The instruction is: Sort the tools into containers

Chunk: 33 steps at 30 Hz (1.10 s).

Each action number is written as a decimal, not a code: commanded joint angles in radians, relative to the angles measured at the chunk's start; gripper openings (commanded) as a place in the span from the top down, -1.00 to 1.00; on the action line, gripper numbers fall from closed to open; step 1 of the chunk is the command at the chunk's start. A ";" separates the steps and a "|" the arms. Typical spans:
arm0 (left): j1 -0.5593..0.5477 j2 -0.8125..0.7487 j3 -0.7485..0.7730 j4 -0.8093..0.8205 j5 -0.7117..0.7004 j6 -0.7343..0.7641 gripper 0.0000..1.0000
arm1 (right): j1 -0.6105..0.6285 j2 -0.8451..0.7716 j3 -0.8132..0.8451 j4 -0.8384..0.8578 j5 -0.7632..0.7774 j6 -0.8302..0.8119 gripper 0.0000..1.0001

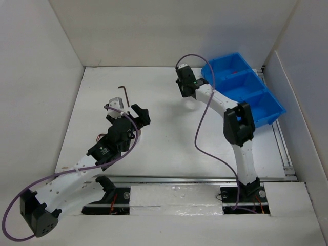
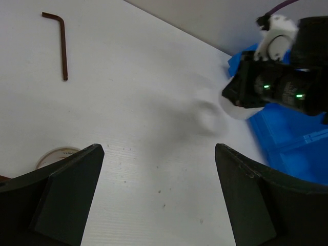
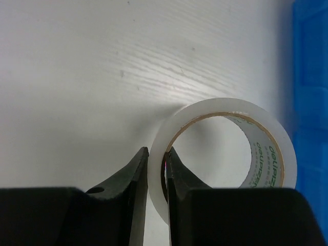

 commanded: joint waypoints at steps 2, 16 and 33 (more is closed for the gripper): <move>-0.005 -0.009 0.003 0.043 -0.008 0.002 -0.76 | -0.045 -0.340 -0.061 0.043 0.126 0.004 1.00; -0.014 -0.032 0.000 0.052 0.004 0.010 -0.76 | -0.358 -0.416 -0.207 0.123 -0.035 0.143 1.00; -0.023 -0.025 0.001 0.052 0.001 0.016 -0.77 | -0.533 -0.269 -0.188 0.135 -0.128 0.218 1.00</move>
